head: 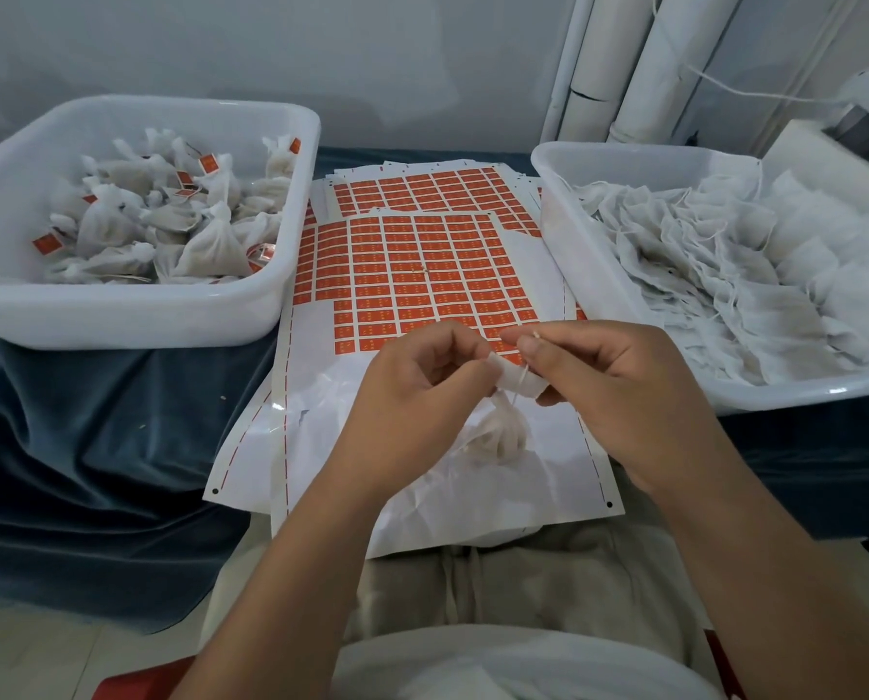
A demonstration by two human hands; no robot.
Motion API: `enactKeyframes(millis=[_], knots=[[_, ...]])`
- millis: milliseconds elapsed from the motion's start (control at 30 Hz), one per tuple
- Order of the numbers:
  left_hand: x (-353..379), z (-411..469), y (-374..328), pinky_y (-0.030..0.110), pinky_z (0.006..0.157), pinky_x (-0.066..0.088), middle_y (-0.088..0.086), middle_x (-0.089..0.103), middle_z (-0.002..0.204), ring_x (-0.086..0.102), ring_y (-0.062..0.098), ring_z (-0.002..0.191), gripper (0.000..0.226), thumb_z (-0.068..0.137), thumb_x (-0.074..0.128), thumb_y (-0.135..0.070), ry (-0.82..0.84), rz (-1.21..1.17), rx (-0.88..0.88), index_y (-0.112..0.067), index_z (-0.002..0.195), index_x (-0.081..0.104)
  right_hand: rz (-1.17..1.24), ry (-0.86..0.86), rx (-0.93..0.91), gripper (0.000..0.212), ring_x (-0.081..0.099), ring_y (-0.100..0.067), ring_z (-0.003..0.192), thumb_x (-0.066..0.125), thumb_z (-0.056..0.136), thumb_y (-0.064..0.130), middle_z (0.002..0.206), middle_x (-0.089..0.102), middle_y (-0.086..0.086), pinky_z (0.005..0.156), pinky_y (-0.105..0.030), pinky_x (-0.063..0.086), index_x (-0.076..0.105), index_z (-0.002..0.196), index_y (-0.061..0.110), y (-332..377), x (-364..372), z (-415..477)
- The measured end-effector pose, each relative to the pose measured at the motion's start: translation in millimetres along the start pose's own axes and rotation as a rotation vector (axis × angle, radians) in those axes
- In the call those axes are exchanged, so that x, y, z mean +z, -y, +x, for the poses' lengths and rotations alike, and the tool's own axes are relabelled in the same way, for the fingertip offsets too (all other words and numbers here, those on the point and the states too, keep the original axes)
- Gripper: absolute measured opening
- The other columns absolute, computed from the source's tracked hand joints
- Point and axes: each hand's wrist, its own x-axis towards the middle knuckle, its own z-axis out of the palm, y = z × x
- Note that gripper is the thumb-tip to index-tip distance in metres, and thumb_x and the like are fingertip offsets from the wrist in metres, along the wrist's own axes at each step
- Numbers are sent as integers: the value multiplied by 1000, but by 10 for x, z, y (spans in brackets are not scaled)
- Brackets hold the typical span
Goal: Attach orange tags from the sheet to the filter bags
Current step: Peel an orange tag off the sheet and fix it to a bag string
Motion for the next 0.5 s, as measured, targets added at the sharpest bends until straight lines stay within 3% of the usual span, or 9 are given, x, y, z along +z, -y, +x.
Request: enactKeyframes(millis=[233, 333, 500], knots=[[23, 16, 58, 27, 83, 63, -9, 74, 86, 72, 13, 87, 10, 92, 65, -30, 62, 13, 6, -32, 84, 72, -36, -59, -22, 18, 75, -9, 83, 68, 101, 27, 86, 78, 16, 64, -20, 61, 79, 109, 38, -24, -18, 2], [19, 13, 81, 21, 86, 61, -8, 76, 90, 74, 14, 90, 9, 95, 71, -25, 96, -34, 32, -31, 87, 73, -80, -90, -49, 17, 75, -10, 78, 65, 103, 27, 78, 77, 12, 64, -19, 60, 78, 109, 36, -45, -24, 5], [142, 21, 189, 23, 83, 62, -9, 78, 88, 77, 12, 86, 5, 100, 69, -30, 38, 7, 64, -27, 96, 68, -127, -189, -59, 17, 73, -9, 68, 61, 104, 35, 81, 77, 18, 63, -17, 58, 76, 110, 40, -159, 13, 42]])
